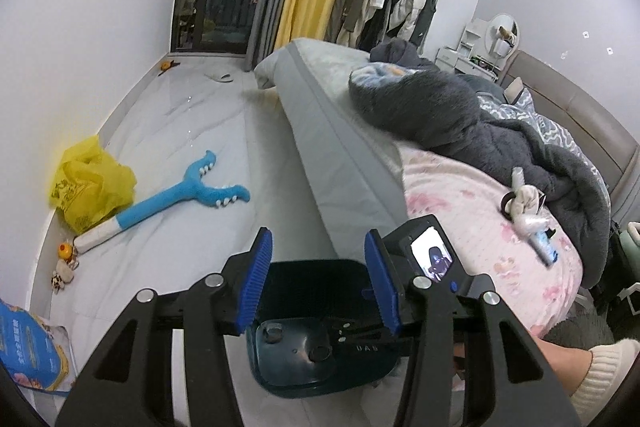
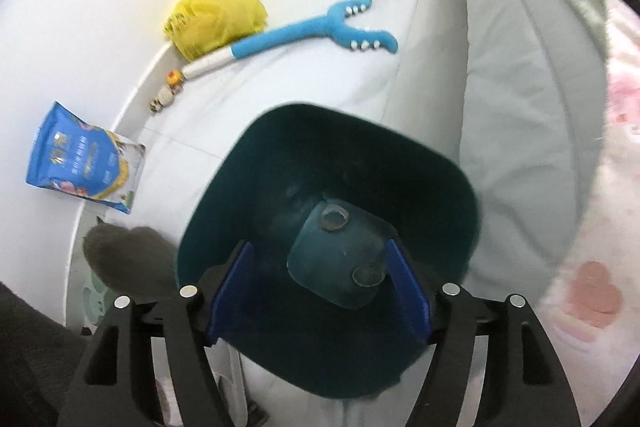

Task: Collect trash
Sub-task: 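Move both tools back over the bed toward the remaining items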

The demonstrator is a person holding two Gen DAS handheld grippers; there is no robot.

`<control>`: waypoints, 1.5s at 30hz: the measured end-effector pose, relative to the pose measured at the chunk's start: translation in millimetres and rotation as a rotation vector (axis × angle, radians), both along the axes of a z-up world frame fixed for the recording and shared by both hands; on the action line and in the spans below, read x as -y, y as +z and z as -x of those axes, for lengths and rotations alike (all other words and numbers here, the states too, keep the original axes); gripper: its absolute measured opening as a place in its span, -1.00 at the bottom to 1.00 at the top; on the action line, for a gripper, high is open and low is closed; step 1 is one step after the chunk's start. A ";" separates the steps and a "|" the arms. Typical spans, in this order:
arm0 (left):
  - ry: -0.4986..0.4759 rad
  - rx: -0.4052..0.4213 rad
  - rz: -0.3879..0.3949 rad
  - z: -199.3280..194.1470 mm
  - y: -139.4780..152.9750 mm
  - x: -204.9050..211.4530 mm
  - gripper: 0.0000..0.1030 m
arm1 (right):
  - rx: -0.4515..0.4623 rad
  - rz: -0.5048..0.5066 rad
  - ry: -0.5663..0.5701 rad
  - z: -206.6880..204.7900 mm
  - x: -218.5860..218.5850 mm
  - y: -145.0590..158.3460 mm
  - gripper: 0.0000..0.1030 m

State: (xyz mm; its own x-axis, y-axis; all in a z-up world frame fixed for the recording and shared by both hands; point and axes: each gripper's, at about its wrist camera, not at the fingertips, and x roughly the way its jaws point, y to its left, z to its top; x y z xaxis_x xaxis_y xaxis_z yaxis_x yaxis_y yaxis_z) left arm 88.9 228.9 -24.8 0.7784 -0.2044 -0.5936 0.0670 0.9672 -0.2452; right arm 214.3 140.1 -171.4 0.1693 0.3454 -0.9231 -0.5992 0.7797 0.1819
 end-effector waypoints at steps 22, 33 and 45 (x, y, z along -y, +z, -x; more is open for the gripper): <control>-0.103 0.028 0.002 -32.7 24.6 88.8 0.38 | 0.267 -0.177 -0.101 0.5 127.4 116.5 0.64; -0.185 0.028 0.010 -45.2 23.3 141.1 0.58 | 0.333 -0.179 -0.218 -3.0 202.6 130.2 0.65; -0.279 0.008 0.037 -60.7 17.6 202.0 0.76 | 0.386 -0.170 -0.343 -2.2 284.7 131.8 0.65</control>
